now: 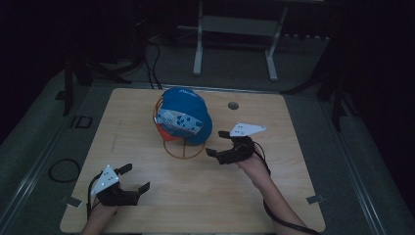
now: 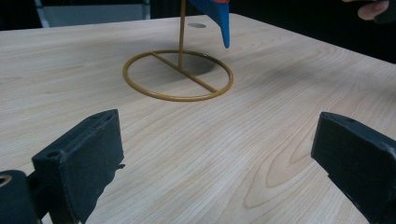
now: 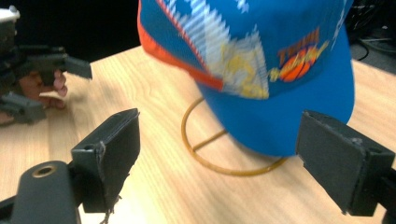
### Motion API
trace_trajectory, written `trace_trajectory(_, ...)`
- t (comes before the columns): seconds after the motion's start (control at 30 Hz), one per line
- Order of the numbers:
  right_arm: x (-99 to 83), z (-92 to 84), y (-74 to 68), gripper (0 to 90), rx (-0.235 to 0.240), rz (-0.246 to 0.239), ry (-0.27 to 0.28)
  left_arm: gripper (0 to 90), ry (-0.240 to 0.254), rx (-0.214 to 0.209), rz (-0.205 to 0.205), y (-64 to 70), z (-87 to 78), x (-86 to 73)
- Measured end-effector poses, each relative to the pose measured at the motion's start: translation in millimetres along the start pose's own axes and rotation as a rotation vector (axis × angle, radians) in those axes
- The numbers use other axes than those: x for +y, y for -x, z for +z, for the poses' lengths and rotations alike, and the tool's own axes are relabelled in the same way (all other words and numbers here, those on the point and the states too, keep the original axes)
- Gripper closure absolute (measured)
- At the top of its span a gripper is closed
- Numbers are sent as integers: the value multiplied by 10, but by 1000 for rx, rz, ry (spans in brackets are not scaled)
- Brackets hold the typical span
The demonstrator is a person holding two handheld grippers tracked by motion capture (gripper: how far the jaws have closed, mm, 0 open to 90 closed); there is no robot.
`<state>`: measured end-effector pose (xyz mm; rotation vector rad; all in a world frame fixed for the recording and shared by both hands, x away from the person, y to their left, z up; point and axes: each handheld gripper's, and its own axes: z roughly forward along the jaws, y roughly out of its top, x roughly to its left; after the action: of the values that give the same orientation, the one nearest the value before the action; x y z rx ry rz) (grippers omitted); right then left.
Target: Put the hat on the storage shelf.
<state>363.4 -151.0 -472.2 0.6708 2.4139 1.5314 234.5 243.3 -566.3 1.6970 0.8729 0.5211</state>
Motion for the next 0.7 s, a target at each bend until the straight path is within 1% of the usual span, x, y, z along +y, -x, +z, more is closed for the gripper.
trace_trajectory(0.03,-36,0,-2,141,5,1,-8,27,-2,0,1,0,0,1)
trace_trajectory(0.07,-120,8,-19,139,2,-10,-32,27,0,3,5,2,1,5)
trace_trajectory(0.13,-149,11,-25,138,4,-16,-38,27,2,-3,4,3,1,9)
trace_trajectory(0.17,-230,12,-37,137,15,-17,-56,27,-2,-3,4,4,4,5)
trace_trajectory(0.2,-230,12,-37,137,15,-17,-56,27,-6,-5,5,4,4,3)
trace_trajectory(0.23,-293,8,-32,137,22,-2,-55,27,-8,-7,7,7,6,-1)
trace_trajectory(0.27,-330,7,-28,137,28,4,-58,27,-8,-7,7,7,6,-1)
trace_trajectory(0.3,-330,7,-28,137,28,4,-58,27,-7,-8,5,7,6,-2)
trace_trajectory(0.37,-404,2,-18,137,25,12,-63,27,-6,-7,5,8,6,-1)
trace_trajectory(0.4,-477,-4,-5,138,24,17,-69,27,-7,-7,4,7,6,-1)
trace_trajectory(0.47,-477,-4,-5,138,24,17,-69,27,-6,-8,3,7,7,-2)
trace_trajectory(0.5,-578,-21,7,139,20,16,-83,27,-8,-7,2,7,8,-2)
trace_trajectory(0.57,-629,-33,17,139,22,21,-91,27,-8,-7,4,9,11,-2)
trace_trajectory(0.7,-710,-86,35,141,31,28,-85,27,-10,-5,5,11,14,-1)
